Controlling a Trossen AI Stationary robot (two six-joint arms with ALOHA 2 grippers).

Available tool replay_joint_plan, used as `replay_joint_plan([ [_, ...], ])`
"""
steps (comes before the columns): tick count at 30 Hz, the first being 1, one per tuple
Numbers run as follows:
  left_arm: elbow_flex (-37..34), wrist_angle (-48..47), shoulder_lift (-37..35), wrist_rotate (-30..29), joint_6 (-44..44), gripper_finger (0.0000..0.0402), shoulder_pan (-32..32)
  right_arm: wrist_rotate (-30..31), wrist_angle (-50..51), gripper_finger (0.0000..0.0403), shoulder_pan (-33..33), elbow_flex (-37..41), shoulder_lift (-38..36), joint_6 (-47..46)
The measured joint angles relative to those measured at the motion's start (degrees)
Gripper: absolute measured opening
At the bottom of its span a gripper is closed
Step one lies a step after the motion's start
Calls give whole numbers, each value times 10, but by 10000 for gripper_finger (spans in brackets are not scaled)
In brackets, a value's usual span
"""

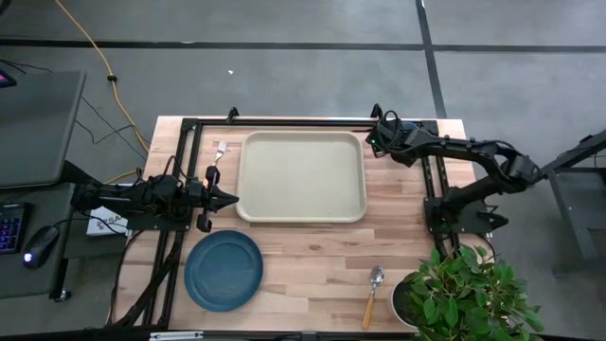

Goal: Pick and place plate/cup/fork/spoon on tray
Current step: Put the blue cup on the top right of the white tray

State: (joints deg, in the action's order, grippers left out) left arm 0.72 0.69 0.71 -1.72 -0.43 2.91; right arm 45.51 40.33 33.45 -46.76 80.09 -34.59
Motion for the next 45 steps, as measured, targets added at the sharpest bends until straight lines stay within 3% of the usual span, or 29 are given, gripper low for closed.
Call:
replay_joint_plan([
  [4,0,0,0,0,0,0,0,15,-21,220,20,0,24,13],
  [14,0,0,0,0,0,1,0,-12,-49,204,61,0,62,46],
  [18,0,0,0,0,0,0,0,-12,-50,159,63,0,62,50],
  [25,0,0,0,0,0,1,0,-15,-47,27,52,0,62,63],
  [27,0,0,0,0,0,1,0,-14,-45,9,45,0,61,66],
  [39,0,0,0,0,0,1,0,-13,-30,3,-18,0,-8,81],
  [45,0,0,0,0,0,1,0,-58,-79,2,-79,0,-49,129],
])
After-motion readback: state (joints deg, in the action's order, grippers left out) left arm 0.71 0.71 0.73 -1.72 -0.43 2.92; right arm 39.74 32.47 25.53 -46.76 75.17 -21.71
